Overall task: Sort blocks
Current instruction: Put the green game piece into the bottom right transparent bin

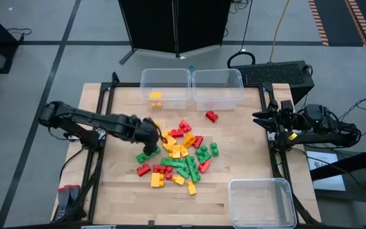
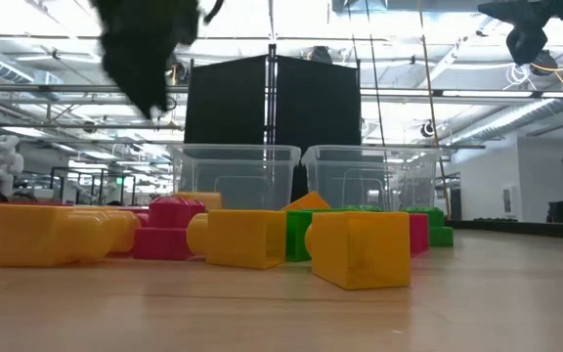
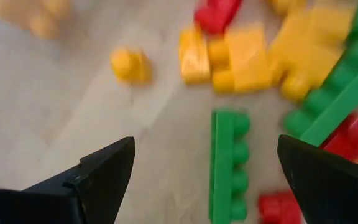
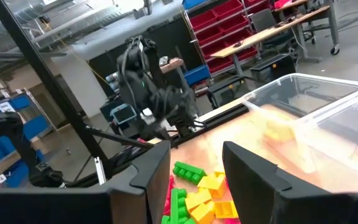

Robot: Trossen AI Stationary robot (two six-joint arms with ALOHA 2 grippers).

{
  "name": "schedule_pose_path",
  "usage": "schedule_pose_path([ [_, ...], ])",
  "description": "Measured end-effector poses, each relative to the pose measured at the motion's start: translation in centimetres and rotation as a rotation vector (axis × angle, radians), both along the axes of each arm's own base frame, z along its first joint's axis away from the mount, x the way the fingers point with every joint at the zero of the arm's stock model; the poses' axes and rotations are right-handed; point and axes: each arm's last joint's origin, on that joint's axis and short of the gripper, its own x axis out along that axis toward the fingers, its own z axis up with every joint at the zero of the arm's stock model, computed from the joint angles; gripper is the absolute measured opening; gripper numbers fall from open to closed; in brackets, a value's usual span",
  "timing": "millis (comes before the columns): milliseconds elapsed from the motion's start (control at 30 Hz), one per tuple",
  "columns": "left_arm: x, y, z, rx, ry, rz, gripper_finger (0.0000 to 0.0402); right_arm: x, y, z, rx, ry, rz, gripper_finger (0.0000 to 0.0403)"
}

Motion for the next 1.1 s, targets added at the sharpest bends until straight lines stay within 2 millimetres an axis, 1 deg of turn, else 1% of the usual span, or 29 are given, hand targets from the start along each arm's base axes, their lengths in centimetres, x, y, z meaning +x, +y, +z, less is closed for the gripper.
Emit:
schedule_pose_path([
  [133, -0.7, -0.5, -2.8, -0.016, 0.049, -0.007, 0.0368, 0.0, 0.0, 0.0, 0.001, 0.0, 0.0, 0.0146],
  [233, -0.9, -0.5, -4.2, -0.025, 0.061, -0.009, 0.0368, 0.0, 0.0, 0.0, 0.009, -0.001, 0.0, 0.0146],
  [400, -0.8, -0.8, -5.7, -0.107, 0.023, -0.024, 0.0368, 0.0, 0.0, 0.0, 0.021, -0.003, 0.014, 0.0146],
  [667, -0.8, -0.9, -7.1, -0.129, -0.02, -0.009, 0.0368, 0.0, 0.1, 0.0, 0.022, -0.003, 0.026, 0.0146],
  [800, -0.8, -0.9, -8.7, -0.12, 0.016, -0.006, 0.0368, 0.0, 0.1, 0.0, 0.021, -0.003, 0.025, 0.0146],
  [967, -0.7, -0.7, -11.2, -0.111, 0.071, 0.017, 0.0367, 0.0, 0.1, 0.0, 0.019, -0.002, 0.025, 0.0146],
  [1033, -0.5, -0.8, -11.8, -0.114, 0.093, 0.015, 0.036, 0.0, 0.1, 0.0, 0.019, -0.002, 0.026, 0.0146],
  [1100, -0.2, -0.9, -12.2, -0.121, 0.099, 0.009, 0.0341, 0.0, 0.1, 0.0, 0.019, -0.002, 0.025, 0.0146],
])
